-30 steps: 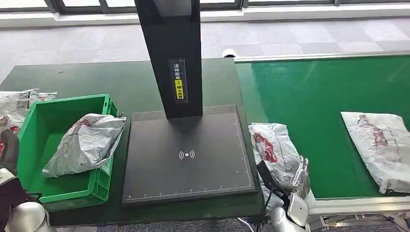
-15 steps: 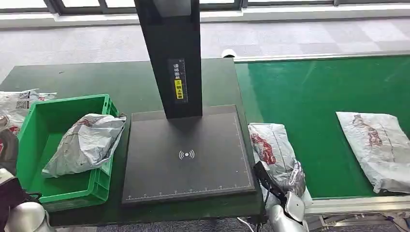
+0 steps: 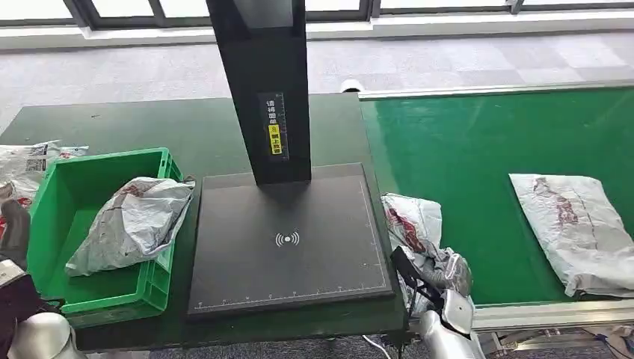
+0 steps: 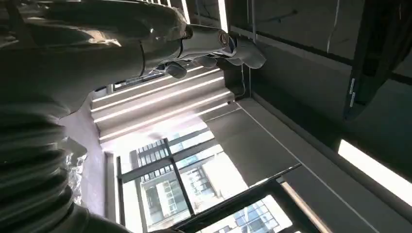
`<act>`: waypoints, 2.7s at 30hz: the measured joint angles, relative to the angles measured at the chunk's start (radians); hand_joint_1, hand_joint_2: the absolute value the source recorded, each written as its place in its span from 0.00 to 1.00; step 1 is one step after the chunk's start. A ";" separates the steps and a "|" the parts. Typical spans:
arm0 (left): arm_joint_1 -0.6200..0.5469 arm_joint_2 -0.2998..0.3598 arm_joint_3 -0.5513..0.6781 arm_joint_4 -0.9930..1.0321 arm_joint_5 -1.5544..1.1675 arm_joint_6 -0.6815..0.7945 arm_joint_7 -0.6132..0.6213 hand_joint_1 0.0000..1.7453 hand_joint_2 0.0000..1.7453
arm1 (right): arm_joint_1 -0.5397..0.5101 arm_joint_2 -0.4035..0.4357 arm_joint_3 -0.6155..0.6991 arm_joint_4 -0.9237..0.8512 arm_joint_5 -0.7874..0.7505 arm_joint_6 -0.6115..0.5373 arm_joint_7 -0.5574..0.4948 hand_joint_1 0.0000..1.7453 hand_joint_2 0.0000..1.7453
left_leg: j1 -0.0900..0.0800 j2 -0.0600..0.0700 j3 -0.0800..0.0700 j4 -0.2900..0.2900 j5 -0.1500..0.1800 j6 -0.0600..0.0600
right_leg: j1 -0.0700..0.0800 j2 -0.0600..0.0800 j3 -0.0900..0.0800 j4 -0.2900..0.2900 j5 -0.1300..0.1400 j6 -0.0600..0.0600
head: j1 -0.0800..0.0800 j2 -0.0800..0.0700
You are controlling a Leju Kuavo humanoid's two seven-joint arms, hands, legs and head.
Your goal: Moved the parcel from conveyor to table for the left to box.
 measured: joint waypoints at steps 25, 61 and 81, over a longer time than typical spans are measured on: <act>0.006 0.000 0.000 -0.005 0.005 0.000 0.002 0.00 1.00 | 0.110 0.071 0.032 -0.280 -0.398 -0.294 -0.498 1.00 1.00 | 0.000 -0.004 -0.003 0.000 0.001 -0.001 | 0.001 -0.003 -0.005 0.000 0.000 -0.001 | 0.000 0.000; -0.002 0.000 -0.035 0.019 0.000 0.000 0.000 0.00 1.00 | 0.256 0.124 0.601 -0.763 -0.658 -0.184 -0.706 1.00 1.00 | 0.001 -0.004 -0.006 -0.001 0.001 -0.002 | 0.001 -0.003 -0.008 0.001 -0.001 -0.002 | 0.000 0.000; -0.003 0.000 -0.050 0.024 0.004 0.000 0.000 0.00 1.00 | 0.134 0.129 0.665 -0.410 -0.505 -0.164 -0.601 0.00 1.00 | 0.001 -0.005 -0.007 -0.001 0.001 -0.002 | 0.001 -0.003 -0.008 0.001 -0.001 -0.002 | 0.000 0.000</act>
